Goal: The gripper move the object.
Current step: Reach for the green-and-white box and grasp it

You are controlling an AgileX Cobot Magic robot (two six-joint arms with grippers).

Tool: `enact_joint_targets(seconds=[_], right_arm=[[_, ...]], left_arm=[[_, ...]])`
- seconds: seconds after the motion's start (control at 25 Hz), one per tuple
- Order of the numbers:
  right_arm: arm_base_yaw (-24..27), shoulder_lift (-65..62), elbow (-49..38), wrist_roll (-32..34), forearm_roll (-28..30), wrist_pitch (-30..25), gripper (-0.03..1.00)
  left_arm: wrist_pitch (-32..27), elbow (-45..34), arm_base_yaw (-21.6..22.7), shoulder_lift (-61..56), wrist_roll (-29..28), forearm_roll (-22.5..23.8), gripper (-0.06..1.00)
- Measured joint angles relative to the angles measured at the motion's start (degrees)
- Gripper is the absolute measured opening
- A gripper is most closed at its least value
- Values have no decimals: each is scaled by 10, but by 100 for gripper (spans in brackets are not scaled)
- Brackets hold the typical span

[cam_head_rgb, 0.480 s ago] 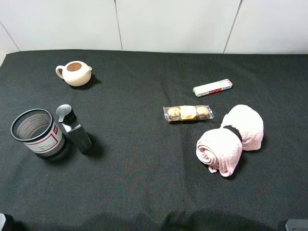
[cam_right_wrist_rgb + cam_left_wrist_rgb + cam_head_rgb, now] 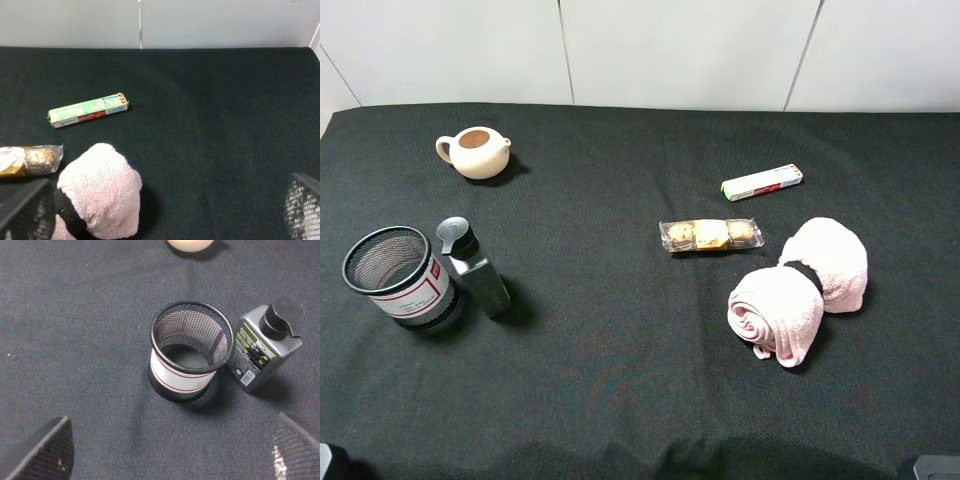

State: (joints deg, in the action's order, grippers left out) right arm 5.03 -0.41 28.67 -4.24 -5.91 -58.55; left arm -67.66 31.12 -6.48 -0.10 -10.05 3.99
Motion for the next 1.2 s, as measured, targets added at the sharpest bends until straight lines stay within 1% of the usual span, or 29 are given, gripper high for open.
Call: enact_joint_targets(seconds=[1.0, 1.2], right_arm=[[0, 0, 0, 1, -2, 0, 69], [0, 0, 0, 47, -3, 2, 69]], left_arm=[[0, 0, 0, 0, 0, 0, 83], [0, 0, 0, 0, 0, 0, 83]])
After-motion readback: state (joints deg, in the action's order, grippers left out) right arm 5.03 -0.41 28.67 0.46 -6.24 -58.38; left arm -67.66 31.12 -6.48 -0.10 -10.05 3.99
